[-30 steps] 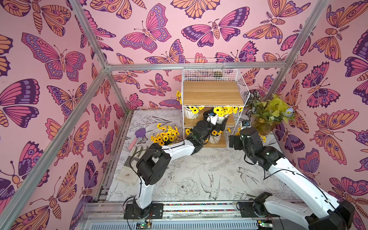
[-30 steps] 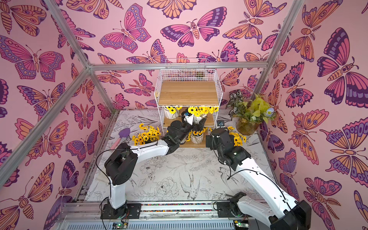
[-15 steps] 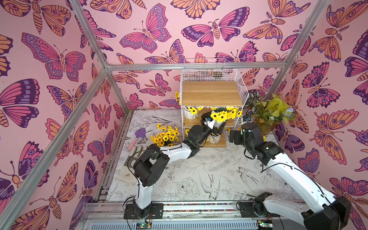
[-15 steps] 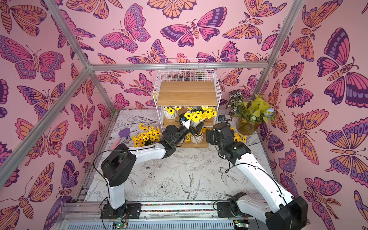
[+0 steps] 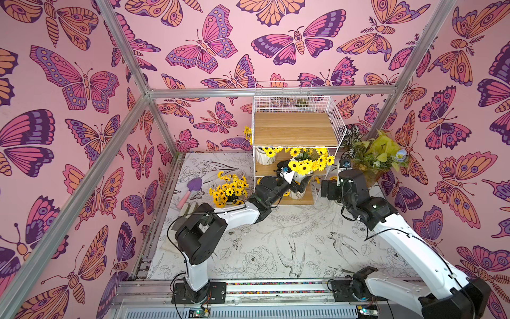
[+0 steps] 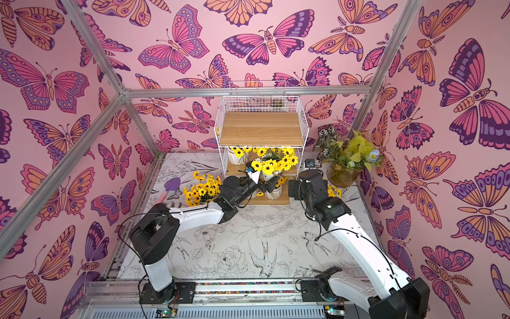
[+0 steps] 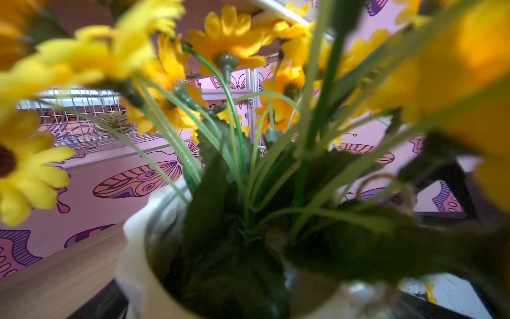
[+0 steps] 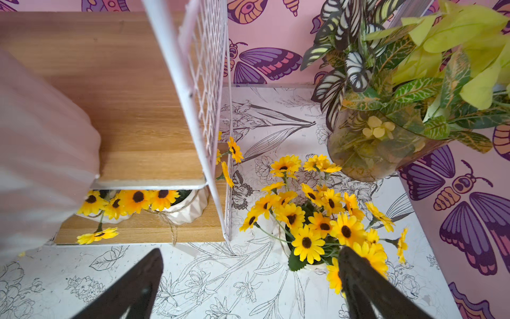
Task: Take the sunflower pots off the shelves
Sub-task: Pick up the sunflower pot from the shelf.
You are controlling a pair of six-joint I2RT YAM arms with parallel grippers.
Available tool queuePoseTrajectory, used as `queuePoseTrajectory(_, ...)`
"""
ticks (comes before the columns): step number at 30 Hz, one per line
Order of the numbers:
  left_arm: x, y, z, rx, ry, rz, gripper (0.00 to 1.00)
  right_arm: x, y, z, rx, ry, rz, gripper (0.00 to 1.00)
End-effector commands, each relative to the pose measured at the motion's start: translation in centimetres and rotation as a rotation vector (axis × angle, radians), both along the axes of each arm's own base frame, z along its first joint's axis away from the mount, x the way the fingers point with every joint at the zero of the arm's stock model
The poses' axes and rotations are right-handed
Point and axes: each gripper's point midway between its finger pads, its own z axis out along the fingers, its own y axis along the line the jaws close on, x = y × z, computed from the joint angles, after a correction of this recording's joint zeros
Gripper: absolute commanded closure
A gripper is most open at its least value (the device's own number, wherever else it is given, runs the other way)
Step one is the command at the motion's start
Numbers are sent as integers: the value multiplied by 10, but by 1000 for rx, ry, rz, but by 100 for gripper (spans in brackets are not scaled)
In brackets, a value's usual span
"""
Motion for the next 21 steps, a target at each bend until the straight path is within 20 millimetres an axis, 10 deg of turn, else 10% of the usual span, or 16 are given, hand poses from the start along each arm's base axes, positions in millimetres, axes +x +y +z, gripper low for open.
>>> queuePoseTrajectory(1,-21,-4,-120,274,267,-92,41,-6,-9,21,-17,-28,-6,1)
queuePoseTrajectory(21,-101,-11,-106,270,239,-268,43,-55,-50,63,-86,-62,-82,1)
